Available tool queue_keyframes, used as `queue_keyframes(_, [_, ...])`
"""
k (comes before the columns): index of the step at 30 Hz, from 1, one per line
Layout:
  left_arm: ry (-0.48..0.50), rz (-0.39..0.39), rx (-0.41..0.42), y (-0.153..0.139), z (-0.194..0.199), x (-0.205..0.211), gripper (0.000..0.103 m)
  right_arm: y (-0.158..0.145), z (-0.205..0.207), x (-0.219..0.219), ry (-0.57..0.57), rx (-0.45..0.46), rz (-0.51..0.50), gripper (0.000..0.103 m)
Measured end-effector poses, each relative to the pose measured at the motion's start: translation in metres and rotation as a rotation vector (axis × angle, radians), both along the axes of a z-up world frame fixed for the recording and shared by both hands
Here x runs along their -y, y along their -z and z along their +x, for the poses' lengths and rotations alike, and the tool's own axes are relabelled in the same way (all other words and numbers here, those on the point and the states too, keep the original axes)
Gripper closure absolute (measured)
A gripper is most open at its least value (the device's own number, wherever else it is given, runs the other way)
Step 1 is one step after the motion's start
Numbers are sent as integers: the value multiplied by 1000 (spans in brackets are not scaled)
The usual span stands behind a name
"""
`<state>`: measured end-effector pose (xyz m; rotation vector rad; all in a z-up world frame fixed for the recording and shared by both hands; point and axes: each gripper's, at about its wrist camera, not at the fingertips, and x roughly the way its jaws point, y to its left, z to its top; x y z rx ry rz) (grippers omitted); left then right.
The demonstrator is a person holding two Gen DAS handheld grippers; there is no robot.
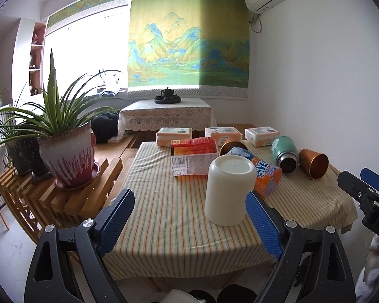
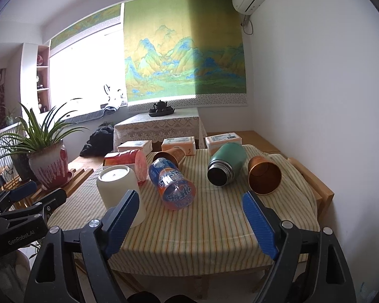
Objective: Flip cup upside down
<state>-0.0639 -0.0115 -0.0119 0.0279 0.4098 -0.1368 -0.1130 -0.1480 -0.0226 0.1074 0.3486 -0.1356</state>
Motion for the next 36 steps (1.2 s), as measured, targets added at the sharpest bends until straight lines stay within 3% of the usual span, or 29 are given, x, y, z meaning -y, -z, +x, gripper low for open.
queue_keyframes(14, [-49, -7, 75, -7, -15, -6, 2, -5, -3, -8, 18, 65, -29, 8])
queue_keyframes(36, [-60, -26, 73, -7, -10, -7, 1, -3, 5, -5, 22, 52, -11, 7])
